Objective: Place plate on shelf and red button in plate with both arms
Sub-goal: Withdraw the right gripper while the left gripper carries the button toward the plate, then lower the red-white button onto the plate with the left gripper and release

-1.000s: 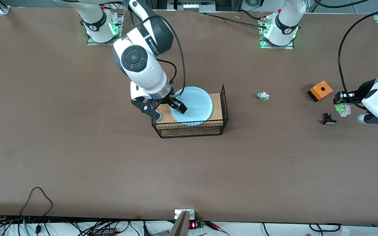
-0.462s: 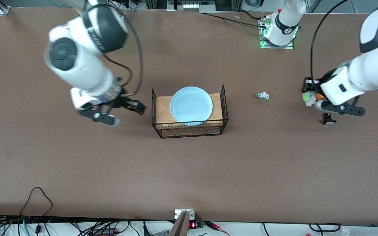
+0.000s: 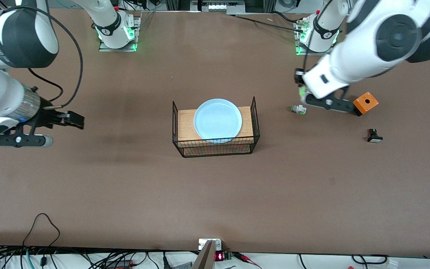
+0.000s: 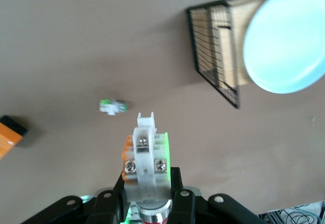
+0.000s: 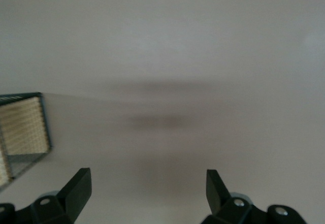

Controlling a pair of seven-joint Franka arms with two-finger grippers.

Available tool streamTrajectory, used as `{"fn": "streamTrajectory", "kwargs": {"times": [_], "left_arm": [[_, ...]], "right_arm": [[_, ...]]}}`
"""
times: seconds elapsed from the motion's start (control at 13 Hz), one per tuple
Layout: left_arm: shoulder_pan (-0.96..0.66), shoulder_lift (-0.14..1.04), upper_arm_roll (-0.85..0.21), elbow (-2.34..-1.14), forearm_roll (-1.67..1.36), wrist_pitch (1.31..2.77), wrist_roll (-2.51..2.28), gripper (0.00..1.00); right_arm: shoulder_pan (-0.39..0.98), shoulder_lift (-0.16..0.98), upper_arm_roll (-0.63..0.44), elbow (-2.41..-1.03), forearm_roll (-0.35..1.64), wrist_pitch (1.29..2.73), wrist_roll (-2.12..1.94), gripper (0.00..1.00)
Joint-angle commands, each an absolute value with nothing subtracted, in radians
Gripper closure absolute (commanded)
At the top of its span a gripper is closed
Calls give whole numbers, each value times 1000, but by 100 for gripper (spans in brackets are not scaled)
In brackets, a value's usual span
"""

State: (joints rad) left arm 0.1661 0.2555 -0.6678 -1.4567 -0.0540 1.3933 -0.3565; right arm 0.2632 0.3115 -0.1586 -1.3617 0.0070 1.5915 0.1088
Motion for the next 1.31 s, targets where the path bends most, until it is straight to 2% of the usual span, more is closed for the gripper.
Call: {"fn": "streamTrajectory", "kwargs": {"times": [0.0,0.23,0.38,0.62,0.77,0.85,1.0,1.23], "left_arm": [[82,356,-684,-1447,-77,1413,-422,100],[-41,445,-683,-1447,-66,1551,-563,100],[-83,478,-677,-1443,-61,1626,-630,100],[-107,523,-672,-1443,-60,1739,-670,100],[-132,552,-667,-1443,-55,1801,-680,100],[-147,557,-660,-1443,-26,1824,-681,100],[-167,586,-655,-1431,26,1844,-715,100],[-193,638,-652,-1390,89,1845,-730,100]], "right_arm": [[275,308,-210,-1347,-18,1539,77,0],[279,275,-249,-1350,-38,1447,30,0],[285,270,-244,-1350,-133,1364,-145,0],[293,270,-241,-1350,-129,1351,-193,0],[299,217,-203,-1402,-133,1376,-193,0],[247,180,-148,-1455,-130,1444,-195,0],[53,114,-20,-1560,-126,1521,-207,0],[34,106,-15,-1557,-126,1480,-206,0]]}}
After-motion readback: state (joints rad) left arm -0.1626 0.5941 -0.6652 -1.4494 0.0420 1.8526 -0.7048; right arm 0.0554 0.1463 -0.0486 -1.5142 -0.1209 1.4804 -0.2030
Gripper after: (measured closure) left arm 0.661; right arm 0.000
